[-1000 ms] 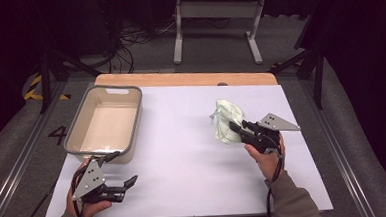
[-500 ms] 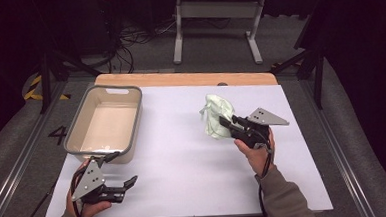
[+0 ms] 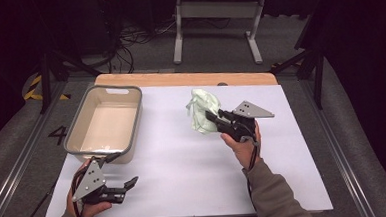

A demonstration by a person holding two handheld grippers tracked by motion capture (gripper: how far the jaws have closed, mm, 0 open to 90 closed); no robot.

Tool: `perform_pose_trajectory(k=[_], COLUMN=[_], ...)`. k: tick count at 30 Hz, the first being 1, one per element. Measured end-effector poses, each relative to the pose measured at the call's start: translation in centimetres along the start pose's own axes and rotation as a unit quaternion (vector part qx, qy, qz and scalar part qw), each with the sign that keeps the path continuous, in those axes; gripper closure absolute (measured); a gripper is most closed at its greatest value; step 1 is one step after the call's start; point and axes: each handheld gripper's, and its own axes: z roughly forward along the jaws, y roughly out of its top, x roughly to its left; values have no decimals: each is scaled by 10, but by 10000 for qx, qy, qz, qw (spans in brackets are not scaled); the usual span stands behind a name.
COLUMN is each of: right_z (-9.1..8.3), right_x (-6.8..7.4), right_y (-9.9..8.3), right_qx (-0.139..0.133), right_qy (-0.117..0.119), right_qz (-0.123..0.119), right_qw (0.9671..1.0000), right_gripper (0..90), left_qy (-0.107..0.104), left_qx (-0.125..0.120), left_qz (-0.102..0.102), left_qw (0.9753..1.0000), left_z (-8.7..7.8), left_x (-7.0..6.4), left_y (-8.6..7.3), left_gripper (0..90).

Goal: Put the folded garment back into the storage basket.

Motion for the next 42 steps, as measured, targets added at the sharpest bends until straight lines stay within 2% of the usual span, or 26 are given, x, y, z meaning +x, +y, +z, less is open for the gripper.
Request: perform_pose_trajectory(k=[16, 42], right_z=[43, 108], right_x=[30, 69], right_y=[12, 31], right_qx=[76, 117], right_qy=[340, 790], right_qz=[-93, -42], right_qw=[9994, 9968], right_gripper=[720, 718], left_qy=[-65, -190], left_qx=[-5, -99], left_qz=[-3, -3], left_qw=[10000, 9998], left_z=[1, 0], left_x=[-1, -1], left_y=[0, -1], left_gripper=[118, 119])
